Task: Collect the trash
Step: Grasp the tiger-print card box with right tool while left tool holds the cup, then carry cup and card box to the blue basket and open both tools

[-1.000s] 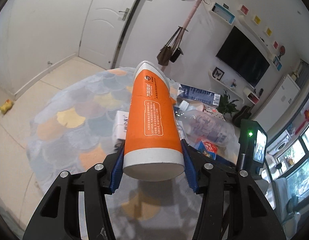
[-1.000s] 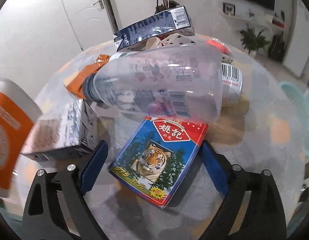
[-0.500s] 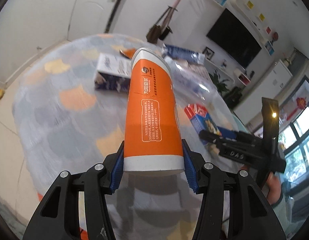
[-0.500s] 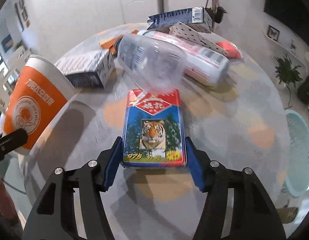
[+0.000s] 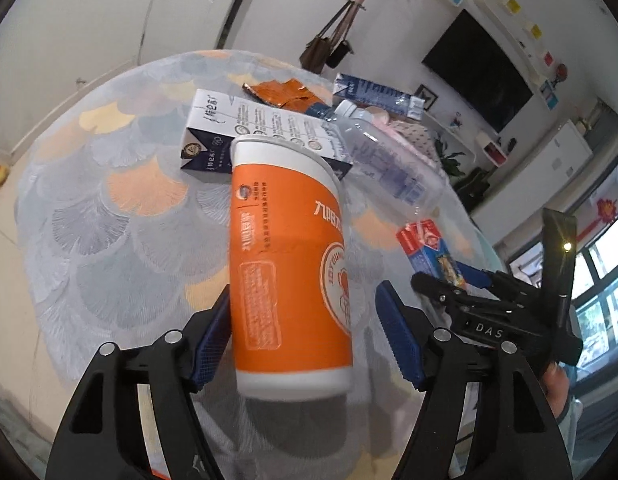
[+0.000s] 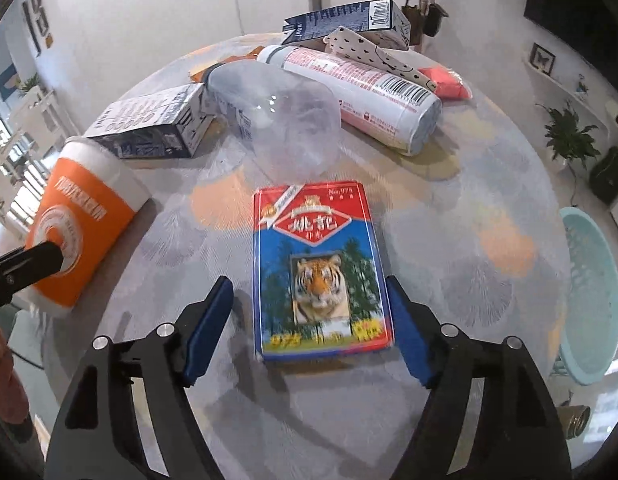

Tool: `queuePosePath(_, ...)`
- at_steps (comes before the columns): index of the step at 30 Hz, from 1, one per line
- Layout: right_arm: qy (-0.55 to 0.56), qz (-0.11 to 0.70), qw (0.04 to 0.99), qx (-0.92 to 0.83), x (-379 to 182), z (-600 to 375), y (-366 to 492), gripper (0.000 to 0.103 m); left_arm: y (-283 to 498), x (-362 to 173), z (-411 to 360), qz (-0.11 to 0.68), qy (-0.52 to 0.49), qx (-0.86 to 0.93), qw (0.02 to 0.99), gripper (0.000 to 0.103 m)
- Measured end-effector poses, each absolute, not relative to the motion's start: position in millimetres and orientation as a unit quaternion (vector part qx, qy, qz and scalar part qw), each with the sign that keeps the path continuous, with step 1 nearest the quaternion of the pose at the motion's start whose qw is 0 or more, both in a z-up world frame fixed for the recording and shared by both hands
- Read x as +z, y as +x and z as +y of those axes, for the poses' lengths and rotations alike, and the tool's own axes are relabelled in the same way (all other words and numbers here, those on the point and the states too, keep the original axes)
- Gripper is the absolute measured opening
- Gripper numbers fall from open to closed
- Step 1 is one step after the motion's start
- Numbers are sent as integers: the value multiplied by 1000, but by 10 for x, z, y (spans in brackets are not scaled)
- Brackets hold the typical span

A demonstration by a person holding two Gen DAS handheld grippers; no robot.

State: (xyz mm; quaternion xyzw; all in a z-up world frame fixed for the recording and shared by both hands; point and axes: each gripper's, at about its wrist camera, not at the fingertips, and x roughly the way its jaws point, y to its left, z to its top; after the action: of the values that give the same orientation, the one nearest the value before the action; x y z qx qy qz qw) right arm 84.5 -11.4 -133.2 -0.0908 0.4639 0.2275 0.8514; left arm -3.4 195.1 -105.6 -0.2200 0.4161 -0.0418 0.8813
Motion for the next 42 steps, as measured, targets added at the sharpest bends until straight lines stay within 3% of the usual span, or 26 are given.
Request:
queuePosePath(1, -86, 465, 853, 221, -1331, -100, 864, 73, -22, -1070, 1938, 421, -218, -37, 880, 66)
queuePosePath(3, -81, 466, 855, 211, -1326, -75, 895, 73, 5, -1075, 1903, 424, -208, -26, 881, 52)
queuePosePath(4, -82, 466, 856, 208, -1325, -67, 896, 72, 18, -1076, 1881, 427, -205, -28, 880, 53)
queuePosePath(6, -94, 460, 860, 201, -1320, -47, 883, 59, -1, -1071, 1865, 422, -209, -29, 881, 53)
queuePosePath(7, -100, 454, 860, 210, -1302, -42, 860, 57, -13, -1059, 1851, 418, -208, -30, 884, 53)
queuePosePath(12, -97, 439, 855, 257, -1264, -87, 736, 56, -61, -869, 1718, 392, -198, -51, 897, 52)
queuePosePath(21, -50, 370, 884, 282, -667, -487, 588, 56, 66, -367, 1326, 342, -162, -88, 922, 52)
queuePosePath(32, 24, 302, 938, 165, -171, -1710, 840, 56, 670, 60, 338, 323, -87, -176, 926, 53)
queuePosePath(42, 101, 308, 945, 36, -317, -2936, 1019, 57, 1374, 8, -695, 354, -82, -276, 890, 53)
